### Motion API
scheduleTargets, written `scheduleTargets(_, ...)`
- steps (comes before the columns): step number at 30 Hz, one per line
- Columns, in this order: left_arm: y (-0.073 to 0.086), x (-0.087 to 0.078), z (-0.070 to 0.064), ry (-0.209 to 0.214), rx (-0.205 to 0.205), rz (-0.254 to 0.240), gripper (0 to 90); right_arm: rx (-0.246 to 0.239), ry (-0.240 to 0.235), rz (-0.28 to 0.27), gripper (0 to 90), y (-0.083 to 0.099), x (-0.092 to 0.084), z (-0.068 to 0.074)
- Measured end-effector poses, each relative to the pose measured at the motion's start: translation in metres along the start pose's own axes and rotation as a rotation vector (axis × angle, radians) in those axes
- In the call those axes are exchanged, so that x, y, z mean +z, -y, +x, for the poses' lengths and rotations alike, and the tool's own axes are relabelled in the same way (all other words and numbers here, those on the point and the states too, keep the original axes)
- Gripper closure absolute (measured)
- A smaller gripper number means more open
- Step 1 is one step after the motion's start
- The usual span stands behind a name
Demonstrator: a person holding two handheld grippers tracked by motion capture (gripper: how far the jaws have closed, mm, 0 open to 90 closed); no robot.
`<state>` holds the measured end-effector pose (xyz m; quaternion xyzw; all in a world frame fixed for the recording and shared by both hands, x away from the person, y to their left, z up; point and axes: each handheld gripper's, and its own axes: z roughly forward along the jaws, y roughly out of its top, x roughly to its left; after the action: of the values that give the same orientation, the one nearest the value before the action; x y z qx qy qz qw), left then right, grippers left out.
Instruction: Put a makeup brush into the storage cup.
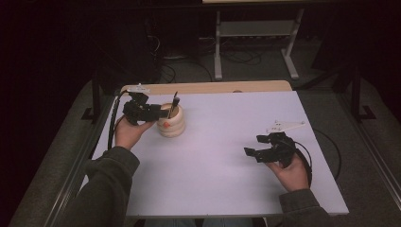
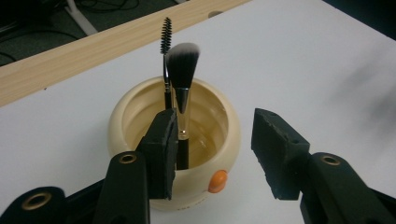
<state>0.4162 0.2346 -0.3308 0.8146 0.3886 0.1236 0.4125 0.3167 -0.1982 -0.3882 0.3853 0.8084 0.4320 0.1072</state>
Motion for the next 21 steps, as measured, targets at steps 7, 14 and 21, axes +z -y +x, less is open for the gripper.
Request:
scheduleTargets(7, 0.005, -0.005, -0.004, 0.009, -0.005, -0.017, 47.9, -0.004, 0.005, 0.012, 25.6, 0.000, 0.000, 0.000)
scheduleTargets(14, 0.011, -0.012, -0.008, 0.010, 0.017, -0.015, 46.2, -0.002, 0.011, 0.014, 25.5, 0.001, 0.000, 0.001)
scheduleTargets(21, 0.019, -0.016, -0.017, 0.013, 0.036, -0.018, 44.1, -0.009, 0.017, 0.017, 25.5, 0.000, 0.003, 0.003)
